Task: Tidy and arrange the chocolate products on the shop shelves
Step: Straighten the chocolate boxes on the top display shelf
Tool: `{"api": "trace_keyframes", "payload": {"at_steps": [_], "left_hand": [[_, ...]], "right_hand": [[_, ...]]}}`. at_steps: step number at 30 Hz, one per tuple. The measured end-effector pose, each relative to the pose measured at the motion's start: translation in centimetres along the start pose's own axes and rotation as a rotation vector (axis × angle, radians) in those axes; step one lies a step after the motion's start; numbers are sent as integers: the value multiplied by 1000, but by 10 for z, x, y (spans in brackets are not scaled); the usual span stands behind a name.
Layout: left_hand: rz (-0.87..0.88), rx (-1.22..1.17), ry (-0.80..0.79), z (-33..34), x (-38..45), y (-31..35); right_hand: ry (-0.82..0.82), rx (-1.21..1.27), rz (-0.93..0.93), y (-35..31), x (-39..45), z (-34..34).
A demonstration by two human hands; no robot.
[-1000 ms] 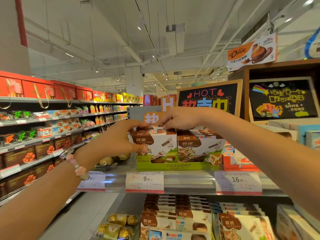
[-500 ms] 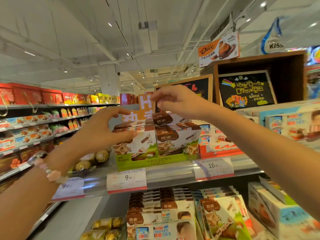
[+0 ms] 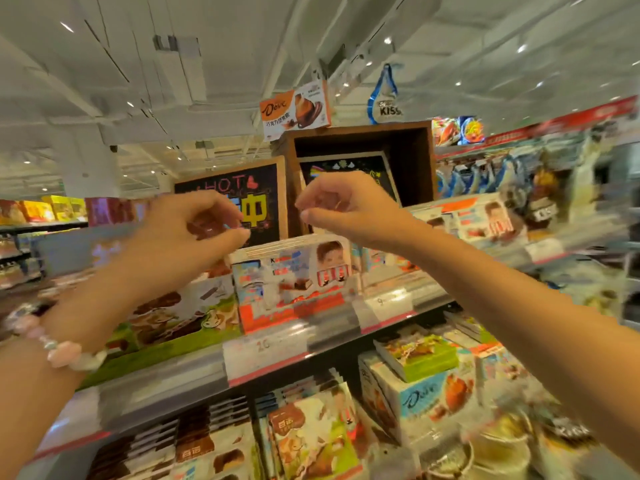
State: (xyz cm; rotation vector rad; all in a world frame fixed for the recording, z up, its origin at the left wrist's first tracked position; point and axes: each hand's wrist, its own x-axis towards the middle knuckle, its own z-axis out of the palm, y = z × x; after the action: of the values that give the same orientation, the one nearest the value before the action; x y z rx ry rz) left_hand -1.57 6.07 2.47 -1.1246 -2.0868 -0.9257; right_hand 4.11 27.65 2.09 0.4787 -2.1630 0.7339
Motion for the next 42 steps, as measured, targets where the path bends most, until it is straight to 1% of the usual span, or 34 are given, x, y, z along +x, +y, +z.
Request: {"api": "trace_keyframes", "payload": {"at_steps": [5, 8, 12, 16, 19, 22, 25, 29, 32, 35, 39, 42], "left_hand": [[74, 4, -57, 60, 34, 32], [73, 34, -70, 100, 55, 51], [89, 63, -102, 147, 79, 76], [84, 148, -88, 186, 96, 90], [63, 294, -120, 206, 106, 93], [2, 367, -182, 219, 111, 96], [-46, 409, -186, 226, 111, 100], [-105, 464, -218, 225, 111, 109], [-117, 448, -236, 222, 108, 117], [-109, 457, -218, 220, 104, 121], [-72, 465, -188, 215, 101, 126], [-31, 409, -112, 209, 101, 128]], "right_hand": [[-12, -6, 70, 53, -16, -58], [-29, -45, 108, 90, -23, -95], [-91, -89, 160, 141, -30, -137], [-123, -201, 145, 182, -34, -161], [-179, -361, 111, 206, -32, -173], [-285, -515, 108, 224, -31, -179], [-354, -590, 104, 234, -31, -181], [-353, -593, 70, 240, -28, -182], [-333, -581, 51, 243, -26, -184], [-347, -624, 27, 247, -28, -183], [-337, -608, 2, 248, -34, -183], [-315, -548, -15, 242, -38, -190]]}}
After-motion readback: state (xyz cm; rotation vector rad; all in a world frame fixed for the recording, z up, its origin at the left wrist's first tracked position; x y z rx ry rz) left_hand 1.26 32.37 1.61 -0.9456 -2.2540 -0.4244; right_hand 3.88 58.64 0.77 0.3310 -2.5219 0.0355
